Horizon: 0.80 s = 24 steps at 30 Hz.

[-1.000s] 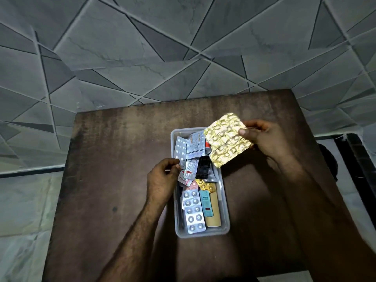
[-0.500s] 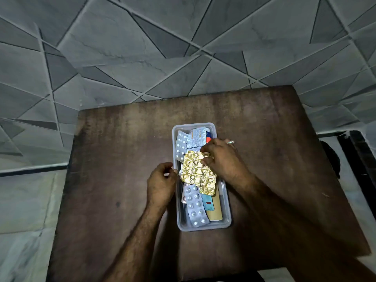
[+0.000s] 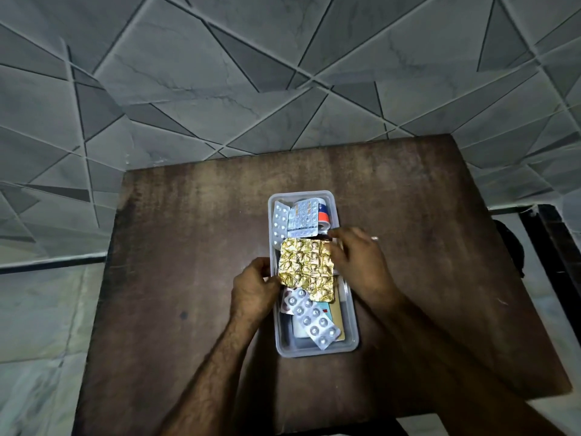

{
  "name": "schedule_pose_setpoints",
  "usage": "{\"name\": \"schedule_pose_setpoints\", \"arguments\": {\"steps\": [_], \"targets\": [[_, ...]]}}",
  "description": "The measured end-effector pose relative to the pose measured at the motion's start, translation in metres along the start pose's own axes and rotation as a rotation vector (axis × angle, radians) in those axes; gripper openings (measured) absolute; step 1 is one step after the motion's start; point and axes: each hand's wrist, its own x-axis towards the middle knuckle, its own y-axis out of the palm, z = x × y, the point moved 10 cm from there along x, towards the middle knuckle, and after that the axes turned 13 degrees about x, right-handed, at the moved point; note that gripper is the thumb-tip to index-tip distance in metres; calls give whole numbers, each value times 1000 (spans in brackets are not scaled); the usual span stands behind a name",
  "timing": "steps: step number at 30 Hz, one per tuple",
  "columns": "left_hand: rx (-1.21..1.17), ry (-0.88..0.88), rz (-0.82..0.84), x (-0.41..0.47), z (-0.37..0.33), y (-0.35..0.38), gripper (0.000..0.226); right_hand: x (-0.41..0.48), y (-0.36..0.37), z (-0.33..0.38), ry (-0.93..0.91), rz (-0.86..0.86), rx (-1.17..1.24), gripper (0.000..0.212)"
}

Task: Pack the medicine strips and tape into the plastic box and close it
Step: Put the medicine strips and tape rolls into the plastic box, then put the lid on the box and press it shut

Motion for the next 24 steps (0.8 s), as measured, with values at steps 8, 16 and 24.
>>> {"name": "schedule_pose_setpoints", "arguments": {"steps": [8,16,24], "targets": [[0,19,-6,-1,10,-13,33,-38,10,-89,588,100,-91,23],[-66,8,-51,1,26,-40,32,-51,24,-92,659,59,48,23],[-78,-15,-25,6,32,-34,39,-35,-17,-105,715,-59,559,21]]}}
